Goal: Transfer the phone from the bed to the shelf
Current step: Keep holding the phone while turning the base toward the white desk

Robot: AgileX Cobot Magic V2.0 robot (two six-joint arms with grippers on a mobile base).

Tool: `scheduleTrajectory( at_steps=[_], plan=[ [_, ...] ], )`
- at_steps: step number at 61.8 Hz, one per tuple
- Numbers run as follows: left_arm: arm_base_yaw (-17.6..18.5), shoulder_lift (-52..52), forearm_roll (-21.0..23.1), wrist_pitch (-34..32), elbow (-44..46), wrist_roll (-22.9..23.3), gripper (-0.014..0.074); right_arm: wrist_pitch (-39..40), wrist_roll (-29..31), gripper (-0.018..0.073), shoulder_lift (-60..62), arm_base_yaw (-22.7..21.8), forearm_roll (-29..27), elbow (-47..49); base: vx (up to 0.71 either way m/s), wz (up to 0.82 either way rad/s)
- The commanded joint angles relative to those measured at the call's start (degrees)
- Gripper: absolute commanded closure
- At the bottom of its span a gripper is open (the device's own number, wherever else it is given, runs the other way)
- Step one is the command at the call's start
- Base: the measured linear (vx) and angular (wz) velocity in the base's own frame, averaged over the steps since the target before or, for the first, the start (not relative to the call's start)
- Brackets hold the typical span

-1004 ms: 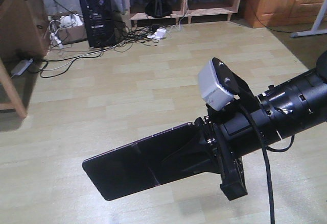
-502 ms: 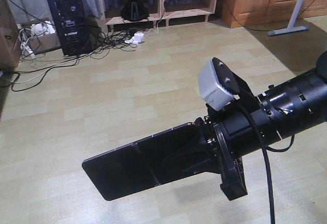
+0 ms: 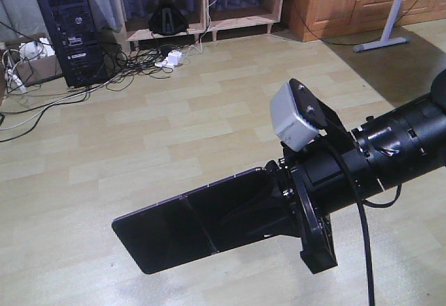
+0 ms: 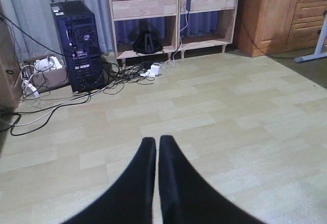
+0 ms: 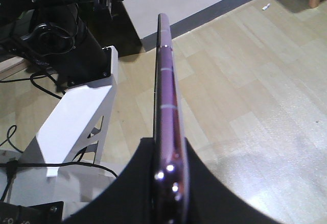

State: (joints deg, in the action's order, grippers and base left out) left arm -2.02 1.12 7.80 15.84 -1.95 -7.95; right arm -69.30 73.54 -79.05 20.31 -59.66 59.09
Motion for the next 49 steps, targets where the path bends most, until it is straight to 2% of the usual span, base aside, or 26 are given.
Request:
scheduleTrajectory(
  at_steps=[1,49],
  plan=[
    [0.07,0.31,0.56,-4.17,-0.13,0.22,0.0596,-4.71,0.66,0.0561,1.9,-0.14,-4.97,1.5,0.22,-0.05],
    [0.07,0.31,0.56,-4.17,-0.13,0.22,0.0596,-4.71,0.66,0.0561,1.9,-0.14,-4.97,1.5,0.23,-0.07]
  ],
)
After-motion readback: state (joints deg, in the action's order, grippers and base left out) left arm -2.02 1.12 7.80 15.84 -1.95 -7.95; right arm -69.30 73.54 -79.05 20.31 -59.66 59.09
